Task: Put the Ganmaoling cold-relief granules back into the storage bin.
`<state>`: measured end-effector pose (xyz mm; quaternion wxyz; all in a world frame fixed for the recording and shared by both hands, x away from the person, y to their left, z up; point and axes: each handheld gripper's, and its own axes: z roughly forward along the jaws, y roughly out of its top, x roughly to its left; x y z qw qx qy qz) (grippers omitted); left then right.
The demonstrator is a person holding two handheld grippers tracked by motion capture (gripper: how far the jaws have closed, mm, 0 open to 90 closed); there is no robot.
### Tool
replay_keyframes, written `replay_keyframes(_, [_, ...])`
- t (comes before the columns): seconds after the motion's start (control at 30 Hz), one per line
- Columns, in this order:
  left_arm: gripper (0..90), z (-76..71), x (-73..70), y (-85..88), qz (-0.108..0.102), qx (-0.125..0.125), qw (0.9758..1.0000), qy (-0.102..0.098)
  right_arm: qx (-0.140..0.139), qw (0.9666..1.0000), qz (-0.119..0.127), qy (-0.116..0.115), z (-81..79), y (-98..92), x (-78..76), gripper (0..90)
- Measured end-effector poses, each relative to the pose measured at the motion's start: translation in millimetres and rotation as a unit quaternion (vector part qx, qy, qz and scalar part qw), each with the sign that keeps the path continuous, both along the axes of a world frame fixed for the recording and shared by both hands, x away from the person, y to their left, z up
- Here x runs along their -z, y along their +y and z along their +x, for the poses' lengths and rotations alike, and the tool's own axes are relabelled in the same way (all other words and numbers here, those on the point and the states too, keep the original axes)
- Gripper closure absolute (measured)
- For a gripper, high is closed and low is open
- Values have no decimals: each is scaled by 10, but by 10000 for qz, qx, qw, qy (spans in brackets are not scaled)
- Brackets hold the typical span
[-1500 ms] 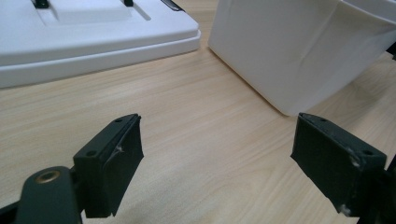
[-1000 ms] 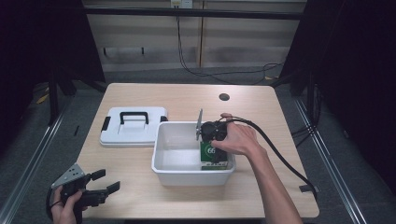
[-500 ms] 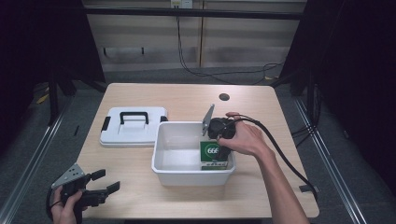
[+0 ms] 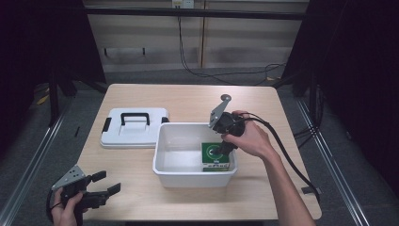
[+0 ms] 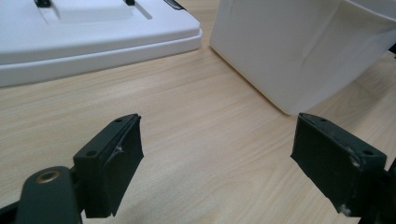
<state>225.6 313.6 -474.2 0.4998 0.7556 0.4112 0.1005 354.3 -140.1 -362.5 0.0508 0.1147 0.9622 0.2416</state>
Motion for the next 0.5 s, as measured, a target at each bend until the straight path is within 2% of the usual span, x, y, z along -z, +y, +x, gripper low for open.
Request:
replay_keyframes(0.1, [158,2,0,2,14,2,10000,1,130,9994,287,-119,-19,-79,-38,133])
replay_keyframes(0.2, [158,1,0,-1,27,9,10000,5,275,9983,471,-194,-51,-183,-68,134])
replay_keyframes(0.33, [158,1,1,1,26,6,10000,7,436,9964,708,-184,-97,-324,-78,134])
replay_keyframes(0.4, [158,2,2,1,30,2,10000,7,401,9962,762,-118,-129,-373,-80,135])
replay_keyframes(0.5, [159,2,1,2,24,6,10000,5,374,9962,777,-137,-173,-432,-81,135])
